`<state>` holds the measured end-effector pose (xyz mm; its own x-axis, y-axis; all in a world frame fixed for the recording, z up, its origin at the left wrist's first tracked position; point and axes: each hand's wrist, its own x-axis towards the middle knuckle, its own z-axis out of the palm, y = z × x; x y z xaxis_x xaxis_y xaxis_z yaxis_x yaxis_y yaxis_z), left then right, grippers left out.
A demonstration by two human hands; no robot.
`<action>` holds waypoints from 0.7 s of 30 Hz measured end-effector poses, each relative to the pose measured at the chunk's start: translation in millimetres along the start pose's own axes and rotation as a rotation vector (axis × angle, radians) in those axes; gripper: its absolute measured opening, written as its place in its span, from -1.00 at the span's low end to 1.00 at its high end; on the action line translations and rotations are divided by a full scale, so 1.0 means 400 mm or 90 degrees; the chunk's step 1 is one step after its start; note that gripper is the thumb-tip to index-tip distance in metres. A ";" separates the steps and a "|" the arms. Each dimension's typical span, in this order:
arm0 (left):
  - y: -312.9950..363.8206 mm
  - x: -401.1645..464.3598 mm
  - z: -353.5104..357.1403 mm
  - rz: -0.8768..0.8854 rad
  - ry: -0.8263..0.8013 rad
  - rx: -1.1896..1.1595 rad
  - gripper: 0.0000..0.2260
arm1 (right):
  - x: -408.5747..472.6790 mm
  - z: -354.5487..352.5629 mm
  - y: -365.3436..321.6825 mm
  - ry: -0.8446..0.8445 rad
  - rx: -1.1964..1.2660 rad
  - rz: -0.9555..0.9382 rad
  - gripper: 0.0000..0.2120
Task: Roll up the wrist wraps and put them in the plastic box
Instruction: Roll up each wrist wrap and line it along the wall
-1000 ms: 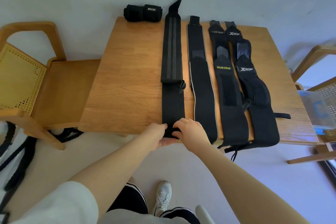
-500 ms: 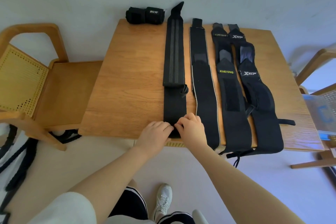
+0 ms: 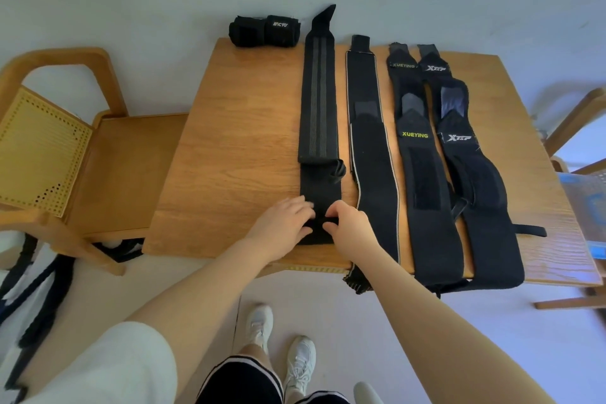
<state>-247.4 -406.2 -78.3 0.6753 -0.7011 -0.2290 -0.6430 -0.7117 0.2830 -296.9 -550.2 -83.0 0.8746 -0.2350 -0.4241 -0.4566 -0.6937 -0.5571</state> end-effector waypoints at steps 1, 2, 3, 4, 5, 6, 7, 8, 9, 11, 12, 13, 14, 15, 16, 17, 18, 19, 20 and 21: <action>-0.008 0.004 -0.003 0.008 -0.020 -0.009 -0.64 | 0.001 0.002 -0.001 -0.003 -0.020 -0.012 -0.73; -0.015 0.009 -0.007 0.014 -0.038 -0.023 -0.64 | -0.003 0.002 0.000 -0.004 -0.036 -0.027 -0.73; -0.022 0.014 -0.011 0.019 -0.053 -0.039 -0.65 | -0.007 -0.001 0.002 -0.004 -0.043 -0.039 -0.74; -0.029 0.018 -0.014 0.025 -0.063 -0.052 -0.65 | -0.011 -0.007 0.006 -0.006 -0.042 -0.050 -0.75; -0.035 0.020 -0.017 0.032 -0.074 -0.060 -0.66 | -0.015 -0.015 0.010 -0.012 -0.041 -0.060 -0.76; -0.040 0.021 -0.019 0.037 -0.082 -0.065 -0.66 | -0.018 -0.023 0.013 -0.024 -0.043 -0.069 -0.77; -0.043 0.020 -0.019 0.040 -0.087 -0.066 -0.66 | -0.021 -0.031 0.015 -0.037 -0.048 -0.074 -0.77; -0.046 0.019 -0.017 0.041 -0.089 -0.066 -0.66 | -0.025 -0.036 0.014 -0.047 -0.057 -0.078 -0.77; -0.047 0.016 -0.013 0.040 -0.091 -0.068 -0.66 | -0.028 -0.038 0.013 -0.051 -0.074 -0.083 -0.77; -0.047 0.012 -0.003 0.034 -0.083 -0.070 -0.66 | -0.030 -0.034 0.012 -0.043 -0.121 -0.098 -0.76; -0.045 0.012 0.001 0.029 -0.074 -0.072 -0.65 | -0.032 -0.030 0.013 -0.036 -0.131 -0.097 -0.75; -0.042 0.013 0.000 0.024 -0.059 -0.073 -0.65 | -0.033 -0.027 0.014 -0.026 -0.118 -0.084 -0.75; -0.038 0.016 -0.003 0.017 -0.041 -0.073 -0.65 | -0.032 -0.026 0.015 -0.017 -0.083 -0.060 -0.74; -0.034 0.020 -0.009 0.014 -0.022 -0.069 -0.66 | -0.029 -0.025 0.015 -0.008 -0.040 -0.031 -0.74; -0.029 0.025 -0.015 0.017 -0.009 -0.054 -0.68 | -0.024 -0.023 0.013 0.001 -0.005 -0.004 -0.74; -0.023 0.031 -0.020 0.027 0.000 -0.029 -0.70 | -0.017 -0.022 0.010 0.009 0.016 0.018 -0.73; -0.021 0.038 -0.021 0.041 0.004 -0.007 -0.72 | -0.011 -0.020 0.006 0.017 0.029 0.035 -0.73; -0.020 0.043 -0.020 0.053 0.004 0.005 -0.72 | -0.004 -0.018 0.004 0.028 0.034 0.049 -0.74; -0.021 0.044 -0.020 0.055 -0.003 0.004 -0.72 | 0.001 -0.016 0.003 0.043 0.027 0.058 -0.75; -0.021 0.040 -0.020 0.056 -0.012 -0.005 -0.70 | 0.004 -0.014 0.003 0.058 0.013 0.061 -0.76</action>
<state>-228.2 -411.2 -77.0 0.6094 -0.7616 -0.2206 -0.6967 -0.6471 0.3096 -295.1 -555.2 -80.5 0.8375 -0.3615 -0.4098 -0.5413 -0.6516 -0.5315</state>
